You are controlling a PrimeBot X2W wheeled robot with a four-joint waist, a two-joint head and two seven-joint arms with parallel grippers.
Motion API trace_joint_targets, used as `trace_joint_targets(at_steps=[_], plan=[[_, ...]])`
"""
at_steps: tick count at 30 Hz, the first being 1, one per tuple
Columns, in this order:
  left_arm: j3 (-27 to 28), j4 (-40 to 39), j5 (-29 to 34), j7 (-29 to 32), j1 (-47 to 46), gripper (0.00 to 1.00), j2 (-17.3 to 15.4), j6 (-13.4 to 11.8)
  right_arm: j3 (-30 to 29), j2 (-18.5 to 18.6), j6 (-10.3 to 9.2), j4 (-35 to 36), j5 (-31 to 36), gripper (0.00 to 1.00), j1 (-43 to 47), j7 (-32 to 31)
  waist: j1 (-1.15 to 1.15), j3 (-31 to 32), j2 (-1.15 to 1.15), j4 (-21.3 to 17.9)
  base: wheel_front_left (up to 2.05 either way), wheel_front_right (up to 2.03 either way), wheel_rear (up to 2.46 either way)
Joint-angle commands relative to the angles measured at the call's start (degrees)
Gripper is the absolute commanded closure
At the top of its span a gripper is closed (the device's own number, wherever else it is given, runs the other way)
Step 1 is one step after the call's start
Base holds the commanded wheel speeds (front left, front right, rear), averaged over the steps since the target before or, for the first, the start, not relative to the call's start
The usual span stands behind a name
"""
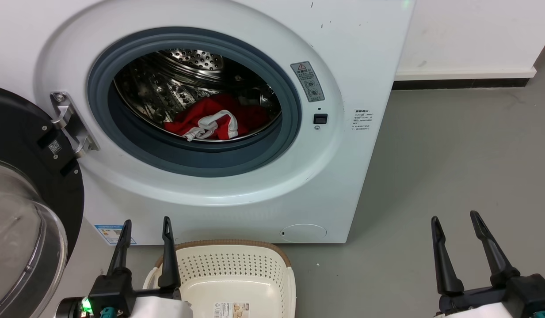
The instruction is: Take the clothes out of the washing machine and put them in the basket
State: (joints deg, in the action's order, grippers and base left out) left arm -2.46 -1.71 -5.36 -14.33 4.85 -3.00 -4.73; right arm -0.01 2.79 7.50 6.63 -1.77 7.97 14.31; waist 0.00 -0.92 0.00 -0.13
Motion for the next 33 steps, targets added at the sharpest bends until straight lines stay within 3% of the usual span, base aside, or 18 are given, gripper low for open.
trace_joint_targets(at_steps=[1,27,33], plan=[[0.1,-0.1,1.1,-0.5,0.6,0.0,0.1,-0.1,0.1,0.2,-0.02,0.5,1.0,0.0,0.7,0.5,0.0,0.0,0.0,0.0,0.0,0.0,0.0],[0.4,1.3,1.0,-0.9,0.8,0.0,0.1,-0.5,-0.2,0.2,-0.03,-0.2,1.3,0.0,0.5,0.9,0.0,0.0,0.0,-0.1,0.0,0.0,0.0],[1.1,3.1,0.9,-0.9,-1.3,0.0,0.1,0.5,0.0,0.2,-0.03,0.1,1.4,0.0,0.1,0.9,0.0,-0.5,0.0,-0.6,0.0,0.0,0.0]])
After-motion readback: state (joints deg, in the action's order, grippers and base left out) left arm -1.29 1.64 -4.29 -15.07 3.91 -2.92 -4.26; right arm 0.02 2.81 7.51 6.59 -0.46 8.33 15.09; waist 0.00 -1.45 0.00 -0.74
